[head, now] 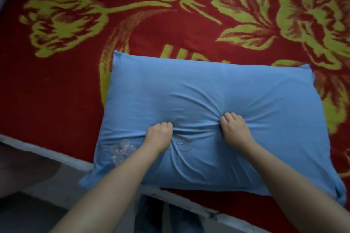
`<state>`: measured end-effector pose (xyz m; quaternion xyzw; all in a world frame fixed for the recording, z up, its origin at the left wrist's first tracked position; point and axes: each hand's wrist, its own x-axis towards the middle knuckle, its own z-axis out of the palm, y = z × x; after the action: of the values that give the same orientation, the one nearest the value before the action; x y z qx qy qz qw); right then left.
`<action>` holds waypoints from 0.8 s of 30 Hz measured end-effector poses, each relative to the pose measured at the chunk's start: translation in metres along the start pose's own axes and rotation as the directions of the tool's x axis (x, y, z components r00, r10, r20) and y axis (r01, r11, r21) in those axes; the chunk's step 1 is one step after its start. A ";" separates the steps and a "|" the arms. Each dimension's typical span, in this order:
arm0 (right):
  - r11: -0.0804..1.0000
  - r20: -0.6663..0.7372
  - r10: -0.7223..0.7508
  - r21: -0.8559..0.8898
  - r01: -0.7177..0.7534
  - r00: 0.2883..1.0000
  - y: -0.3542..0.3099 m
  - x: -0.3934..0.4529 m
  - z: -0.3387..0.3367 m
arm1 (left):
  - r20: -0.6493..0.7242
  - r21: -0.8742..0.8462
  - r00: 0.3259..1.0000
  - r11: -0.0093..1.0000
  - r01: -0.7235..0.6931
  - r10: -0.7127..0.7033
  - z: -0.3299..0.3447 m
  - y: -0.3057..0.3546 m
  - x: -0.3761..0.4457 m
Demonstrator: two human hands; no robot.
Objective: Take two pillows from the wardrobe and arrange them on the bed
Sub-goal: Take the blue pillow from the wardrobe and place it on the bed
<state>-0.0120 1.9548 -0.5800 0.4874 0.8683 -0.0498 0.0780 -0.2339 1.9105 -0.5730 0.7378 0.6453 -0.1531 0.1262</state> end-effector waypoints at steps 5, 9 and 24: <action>0.992 0.047 -0.027 0.125 0.021 0.999 0.004 -0.010 -0.053 | -0.140 -0.033 0.990 0.999 -0.035 0.030 -0.040 -0.016 -0.022; 0.967 0.048 0.016 0.254 -0.028 0.999 -0.017 0.001 -0.107 | -0.208 -0.108 0.978 0.993 -0.043 0.020 -0.091 -0.052 -0.037; 0.618 -0.050 0.317 0.768 -0.166 0.947 -0.329 0.219 -0.208 | -0.221 -0.132 0.961 0.981 0.142 -0.169 -0.232 -0.409 0.031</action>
<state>-0.4231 2.0010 -0.4121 0.5904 0.6975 -0.3507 -0.2047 -0.6203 2.0834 -0.3666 0.6891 0.7192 -0.0382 0.0800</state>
